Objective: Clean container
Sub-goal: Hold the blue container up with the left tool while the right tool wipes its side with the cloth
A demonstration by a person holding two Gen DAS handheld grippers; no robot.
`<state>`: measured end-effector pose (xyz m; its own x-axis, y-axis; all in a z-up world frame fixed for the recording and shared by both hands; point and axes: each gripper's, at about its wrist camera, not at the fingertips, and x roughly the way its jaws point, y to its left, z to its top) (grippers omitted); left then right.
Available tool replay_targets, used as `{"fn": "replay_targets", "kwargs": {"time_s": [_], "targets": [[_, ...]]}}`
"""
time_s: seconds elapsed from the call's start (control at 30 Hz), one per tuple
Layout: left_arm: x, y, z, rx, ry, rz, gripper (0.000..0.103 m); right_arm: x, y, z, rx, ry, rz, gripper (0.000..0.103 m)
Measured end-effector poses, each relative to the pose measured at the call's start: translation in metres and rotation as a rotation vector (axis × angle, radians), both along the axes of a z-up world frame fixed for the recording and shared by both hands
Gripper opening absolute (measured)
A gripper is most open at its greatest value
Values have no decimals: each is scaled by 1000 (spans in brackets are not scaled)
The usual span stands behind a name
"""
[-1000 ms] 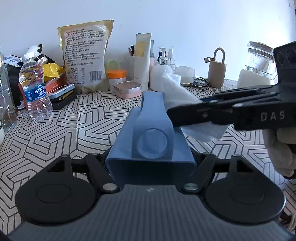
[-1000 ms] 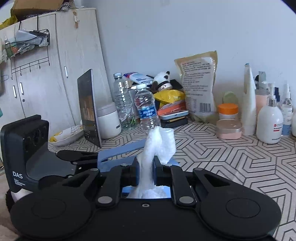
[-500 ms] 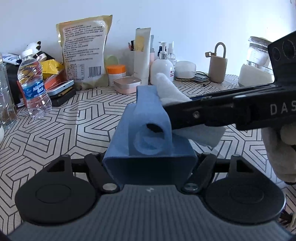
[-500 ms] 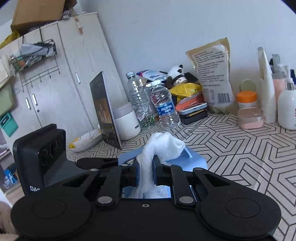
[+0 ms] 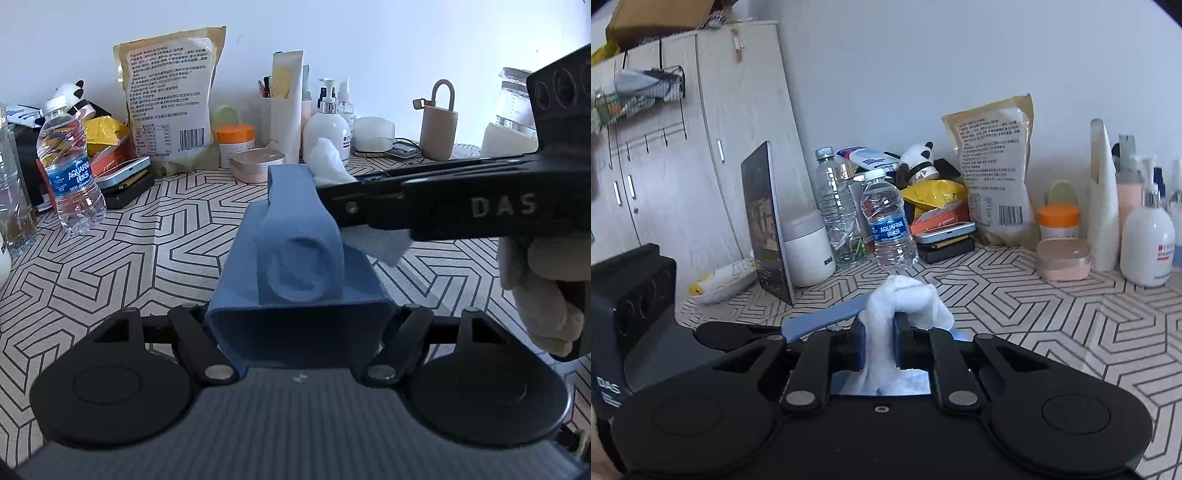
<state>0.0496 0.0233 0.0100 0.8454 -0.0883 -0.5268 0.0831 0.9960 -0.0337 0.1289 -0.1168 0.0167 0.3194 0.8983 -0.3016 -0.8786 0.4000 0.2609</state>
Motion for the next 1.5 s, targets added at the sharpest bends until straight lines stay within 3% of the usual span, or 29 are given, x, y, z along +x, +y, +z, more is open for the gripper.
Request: {"fn": "replay_targets", "kwargs": {"time_s": [0.1,0.23,0.43,0.6,0.83,1.5], "targets": [[1,1,0,-3,4,-2,74,3,-5,-2,33,59,48,15],[2,2,0,-12,11,-3,76,-5,-8,-1,33,64,94,15],[2,2,0,-13,11,-2,76,-6,-10,0,12,31,37,14],[2,2,-1,-15,15,2,76,6,-19,-2,34,73,-20,15],[3,5,-1,-20,18,6,75,0,-18,-4,65,120,71,15],[3,2,0,-15,15,8,75,0,-31,-3,37,147,58,14]]}}
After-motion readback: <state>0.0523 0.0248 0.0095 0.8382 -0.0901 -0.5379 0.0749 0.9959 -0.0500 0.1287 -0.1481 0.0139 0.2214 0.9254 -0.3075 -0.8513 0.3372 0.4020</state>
